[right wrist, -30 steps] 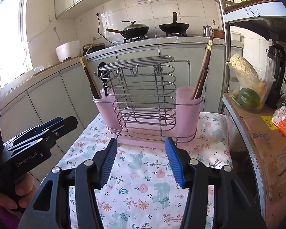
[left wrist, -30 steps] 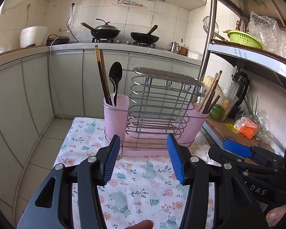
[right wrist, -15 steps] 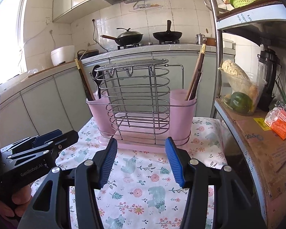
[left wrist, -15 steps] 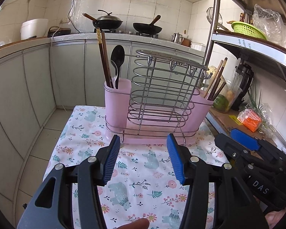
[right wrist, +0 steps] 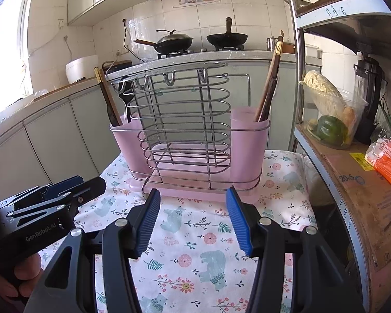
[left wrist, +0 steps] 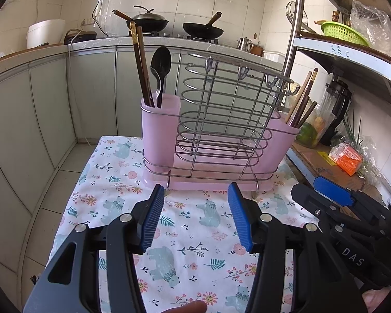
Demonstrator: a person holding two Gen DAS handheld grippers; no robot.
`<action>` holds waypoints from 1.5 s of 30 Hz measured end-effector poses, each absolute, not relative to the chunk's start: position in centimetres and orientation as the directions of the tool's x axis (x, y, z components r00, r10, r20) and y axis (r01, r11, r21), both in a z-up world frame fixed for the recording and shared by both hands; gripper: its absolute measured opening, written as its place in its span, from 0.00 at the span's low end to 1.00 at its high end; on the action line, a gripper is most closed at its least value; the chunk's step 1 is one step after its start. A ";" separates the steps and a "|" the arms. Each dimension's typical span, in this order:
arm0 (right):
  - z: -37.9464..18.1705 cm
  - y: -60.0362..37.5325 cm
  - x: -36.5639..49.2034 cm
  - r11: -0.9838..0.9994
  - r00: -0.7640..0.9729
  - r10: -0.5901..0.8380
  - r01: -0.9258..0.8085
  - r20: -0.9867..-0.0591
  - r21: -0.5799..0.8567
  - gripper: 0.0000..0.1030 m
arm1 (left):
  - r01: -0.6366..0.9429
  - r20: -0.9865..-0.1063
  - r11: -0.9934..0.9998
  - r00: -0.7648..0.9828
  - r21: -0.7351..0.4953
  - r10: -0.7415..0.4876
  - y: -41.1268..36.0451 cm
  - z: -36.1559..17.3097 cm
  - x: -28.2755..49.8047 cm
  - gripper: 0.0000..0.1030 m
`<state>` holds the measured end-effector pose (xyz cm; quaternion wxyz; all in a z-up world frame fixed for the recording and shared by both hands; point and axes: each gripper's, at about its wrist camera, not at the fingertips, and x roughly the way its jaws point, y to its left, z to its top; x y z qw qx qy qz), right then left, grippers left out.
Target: Organize utensils
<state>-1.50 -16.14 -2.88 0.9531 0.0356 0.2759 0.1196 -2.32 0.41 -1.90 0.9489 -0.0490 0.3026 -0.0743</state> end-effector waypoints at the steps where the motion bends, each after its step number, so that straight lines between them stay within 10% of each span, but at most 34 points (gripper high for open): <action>1: -3.0 -16.1 -1.4 0.969 0.817 0.247 -0.208 -0.520 0.134 0.50 | 0.110 -0.569 0.984 0.804 -0.138 -0.170 0.4 -2.0 -2.2 0.50; 45: -3.6 -16.3 -0.7 0.970 0.809 0.245 -0.204 -0.535 0.135 0.50 | 0.104 -0.592 0.988 0.791 -0.117 -0.153 -0.2 -2.6 -1.7 0.50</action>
